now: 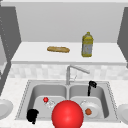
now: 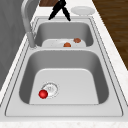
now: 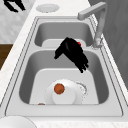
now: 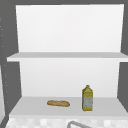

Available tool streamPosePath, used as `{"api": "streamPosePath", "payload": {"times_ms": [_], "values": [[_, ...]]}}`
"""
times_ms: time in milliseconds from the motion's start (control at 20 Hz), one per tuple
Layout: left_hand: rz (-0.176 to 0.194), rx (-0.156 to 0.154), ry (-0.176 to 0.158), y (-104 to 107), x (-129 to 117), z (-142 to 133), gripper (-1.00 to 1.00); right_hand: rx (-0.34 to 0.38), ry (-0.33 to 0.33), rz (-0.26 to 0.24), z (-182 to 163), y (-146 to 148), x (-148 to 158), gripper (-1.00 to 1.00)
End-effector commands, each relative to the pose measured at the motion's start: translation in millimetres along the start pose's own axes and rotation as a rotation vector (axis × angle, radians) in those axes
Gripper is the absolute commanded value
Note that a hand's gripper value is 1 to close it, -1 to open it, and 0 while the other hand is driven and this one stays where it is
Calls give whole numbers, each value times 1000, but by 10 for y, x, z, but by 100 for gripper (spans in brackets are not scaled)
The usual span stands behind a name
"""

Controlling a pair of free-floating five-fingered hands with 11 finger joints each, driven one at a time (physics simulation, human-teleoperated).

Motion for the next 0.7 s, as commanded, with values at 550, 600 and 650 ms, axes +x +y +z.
{"api": "streamPosePath", "payload": {"times_ms": [550, 600, 650], "values": [[0, 0, 0, 0, 0, 0, 0, 45, -17, 6, 348, 364, -282, -100], [0, 0, 0, 0, 0, 0, 0, 45, -15, 5, 408, 413, -324, -100], [0, 0, 0, 0, 0, 0, 0, 45, -18, 6, 451, 445, -347, -100]]}}
